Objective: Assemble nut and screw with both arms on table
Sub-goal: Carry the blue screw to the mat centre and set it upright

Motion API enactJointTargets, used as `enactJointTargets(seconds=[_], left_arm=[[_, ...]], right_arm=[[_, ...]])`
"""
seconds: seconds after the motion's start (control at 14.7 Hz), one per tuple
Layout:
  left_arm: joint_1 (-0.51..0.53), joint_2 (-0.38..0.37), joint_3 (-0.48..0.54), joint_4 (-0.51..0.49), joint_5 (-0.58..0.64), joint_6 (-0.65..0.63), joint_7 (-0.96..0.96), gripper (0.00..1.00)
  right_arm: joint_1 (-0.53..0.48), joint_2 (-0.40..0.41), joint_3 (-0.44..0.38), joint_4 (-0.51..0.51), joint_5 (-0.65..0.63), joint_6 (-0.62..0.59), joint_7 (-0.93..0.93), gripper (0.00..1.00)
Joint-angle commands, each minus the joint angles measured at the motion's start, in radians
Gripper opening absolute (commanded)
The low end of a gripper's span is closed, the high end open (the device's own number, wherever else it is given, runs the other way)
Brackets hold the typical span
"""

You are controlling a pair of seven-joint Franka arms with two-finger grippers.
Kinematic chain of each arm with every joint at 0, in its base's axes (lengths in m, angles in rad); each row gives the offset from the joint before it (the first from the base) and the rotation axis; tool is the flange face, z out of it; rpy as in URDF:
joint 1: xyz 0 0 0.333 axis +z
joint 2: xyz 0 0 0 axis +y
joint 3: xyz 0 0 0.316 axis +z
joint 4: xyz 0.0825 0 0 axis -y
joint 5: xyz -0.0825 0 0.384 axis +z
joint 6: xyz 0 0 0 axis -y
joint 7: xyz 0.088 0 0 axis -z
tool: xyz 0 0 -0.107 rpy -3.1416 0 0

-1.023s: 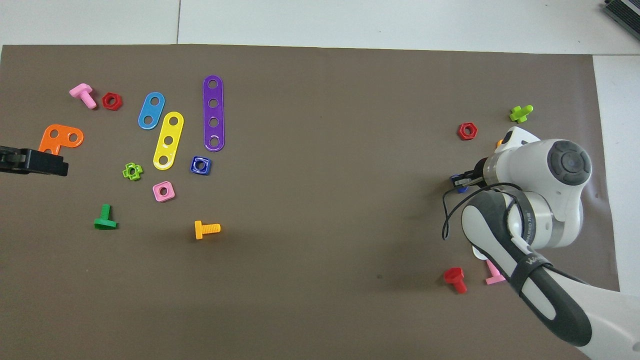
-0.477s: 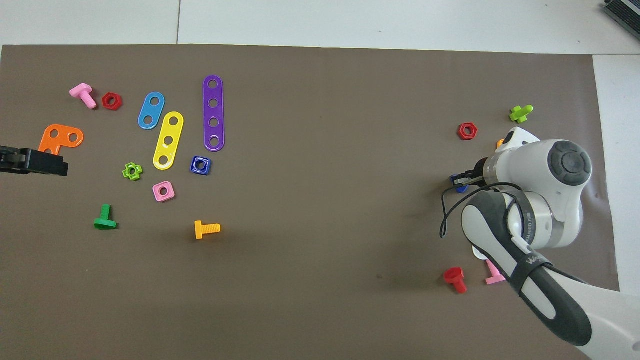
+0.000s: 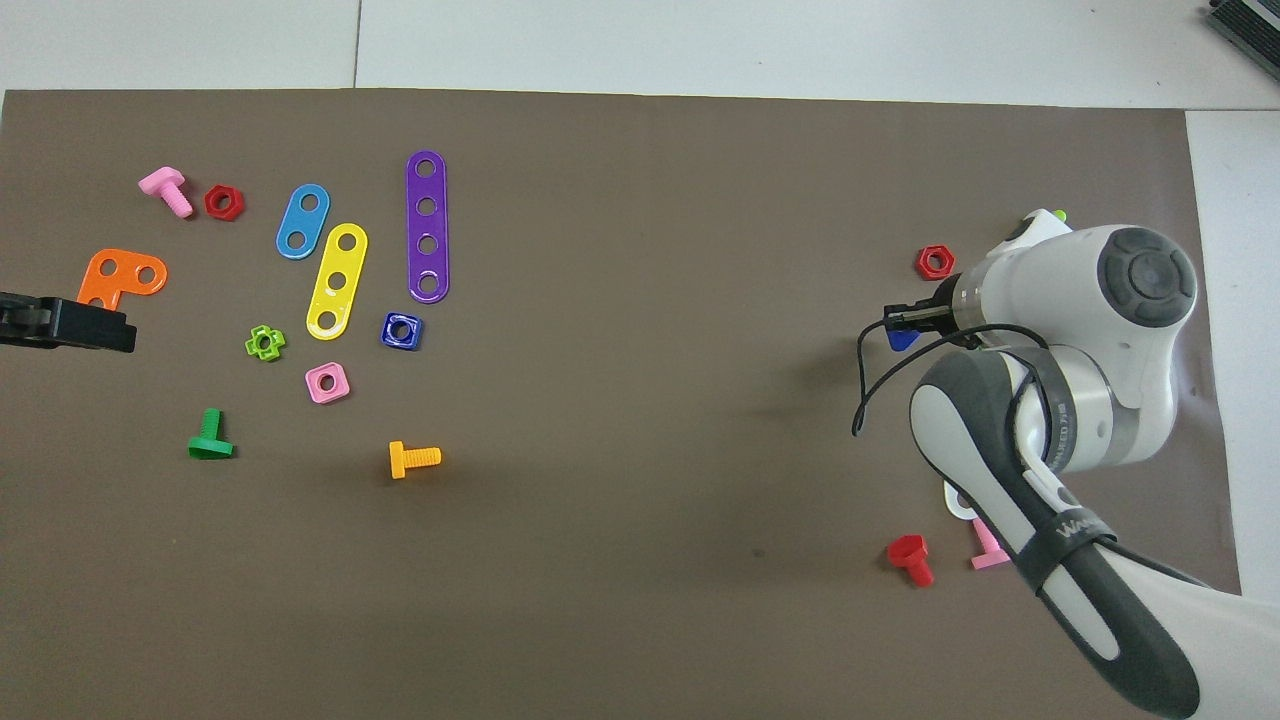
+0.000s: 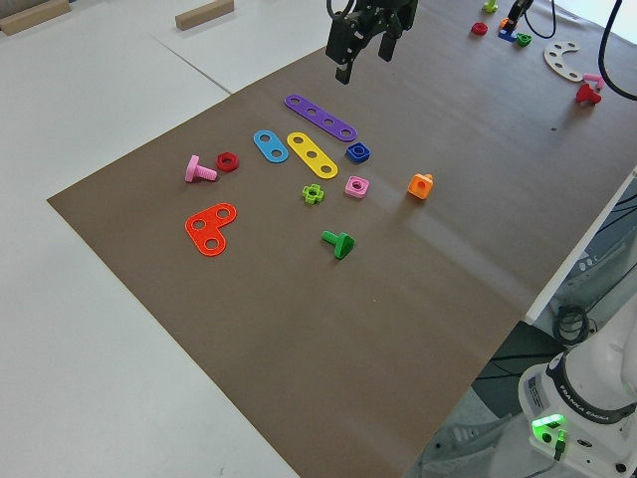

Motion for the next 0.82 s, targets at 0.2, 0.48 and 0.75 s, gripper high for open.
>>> enactJointTargets(seconds=[0.2, 0.48, 0.75], left_arm=[[0.008, -0.03, -0.006, -0.032, 0.004, 0.016, 0.011, 1.0], [0.008, -0.03, -0.004, -0.032, 0.002, 0.013, 0.003, 1.0], [0.008, -0.03, -0.004, -0.032, 0.001, 0.01, 0.002, 1.0]], right_arm=[[0.228, 0.098, 0.002, 0.213, -0.007, -0.074, 0.389, 0.0], [0.363, 0.181, 0.003, 0.256, -0.08, -0.023, 0.661, 0.0], [0.468, 0.281, 0.003, 0.258, -0.203, 0.079, 0.862, 0.0]])
